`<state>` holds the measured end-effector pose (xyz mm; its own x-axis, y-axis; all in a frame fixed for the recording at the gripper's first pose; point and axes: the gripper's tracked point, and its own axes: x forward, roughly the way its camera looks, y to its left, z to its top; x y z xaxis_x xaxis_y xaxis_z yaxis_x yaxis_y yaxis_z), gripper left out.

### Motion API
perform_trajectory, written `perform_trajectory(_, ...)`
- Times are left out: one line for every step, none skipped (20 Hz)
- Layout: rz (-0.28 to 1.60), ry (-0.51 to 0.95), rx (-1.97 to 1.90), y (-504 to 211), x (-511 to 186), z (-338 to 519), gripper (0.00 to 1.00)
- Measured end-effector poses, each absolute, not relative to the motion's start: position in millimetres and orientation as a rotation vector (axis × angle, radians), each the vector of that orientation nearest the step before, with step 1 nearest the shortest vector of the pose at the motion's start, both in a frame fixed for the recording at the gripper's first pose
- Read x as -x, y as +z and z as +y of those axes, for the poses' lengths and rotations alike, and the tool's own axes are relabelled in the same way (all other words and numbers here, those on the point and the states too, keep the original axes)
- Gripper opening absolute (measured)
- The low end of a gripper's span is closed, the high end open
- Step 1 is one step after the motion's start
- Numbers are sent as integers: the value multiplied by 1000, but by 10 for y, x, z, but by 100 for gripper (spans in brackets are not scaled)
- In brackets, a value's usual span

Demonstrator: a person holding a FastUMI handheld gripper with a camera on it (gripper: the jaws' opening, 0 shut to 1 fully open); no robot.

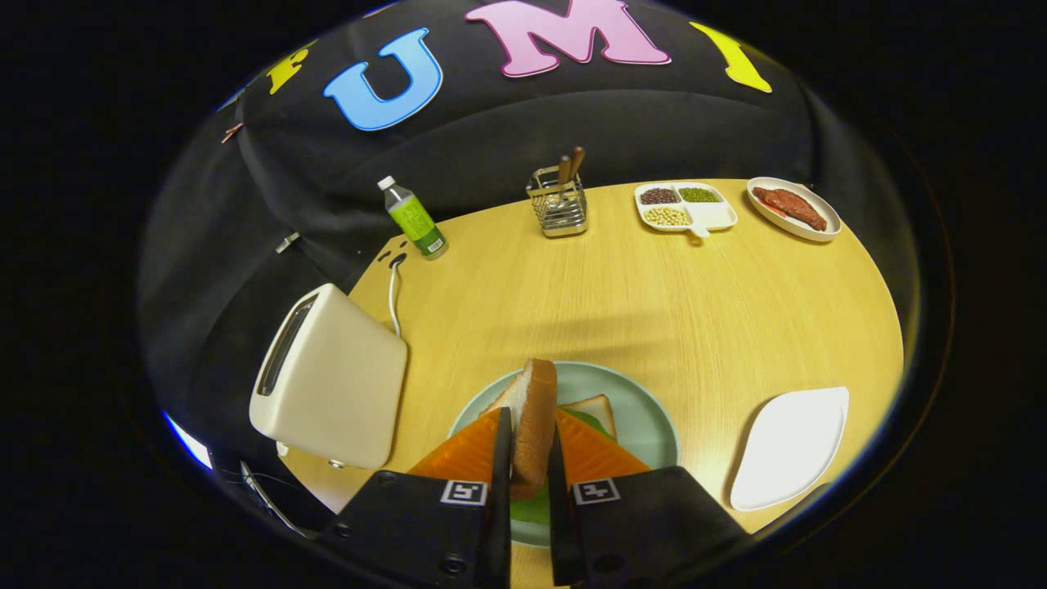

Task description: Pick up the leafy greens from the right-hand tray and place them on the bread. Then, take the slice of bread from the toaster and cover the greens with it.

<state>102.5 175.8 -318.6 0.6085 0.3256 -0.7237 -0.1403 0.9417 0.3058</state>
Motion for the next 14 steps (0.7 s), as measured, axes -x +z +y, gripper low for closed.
perform_trajectory(873, 257, -201, -3213, -1040, 1689, 32)
perform_trajectory(870, 237, -167, -3262, -1027, 1624, 41)
perform_trajectory(867, 226, -137, -3248, -1025, 1552, 51)
perform_trajectory(862, 224, -116, -3244, -1015, 1506, 54)
perform_trajectory(851, 226, -102, -3198, -1001, 1467, 68)
perform_trajectory(835, 216, -84, -3150, -983, 1392, 79)
perform_trajectory(817, 202, -63, -3085, -950, 1287, 94)
perform_trajectory(794, 197, -54, -3003, -920, 1218, 99)
perform_trajectory(768, 192, -47, -2902, -892, 1153, 100)
perform_trajectory(740, 194, -43, -2798, -876, 1084, 99)
perform_trajectory(709, 203, -38, -2666, -870, 1028, 99)
perform_trajectory(673, 210, -35, -2519, -869, 966, 99)
perform_trajectory(633, 222, -36, -2355, -886, 911, 99)
perform_trajectory(598, 233, -38, -2204, -893, 853, 99)
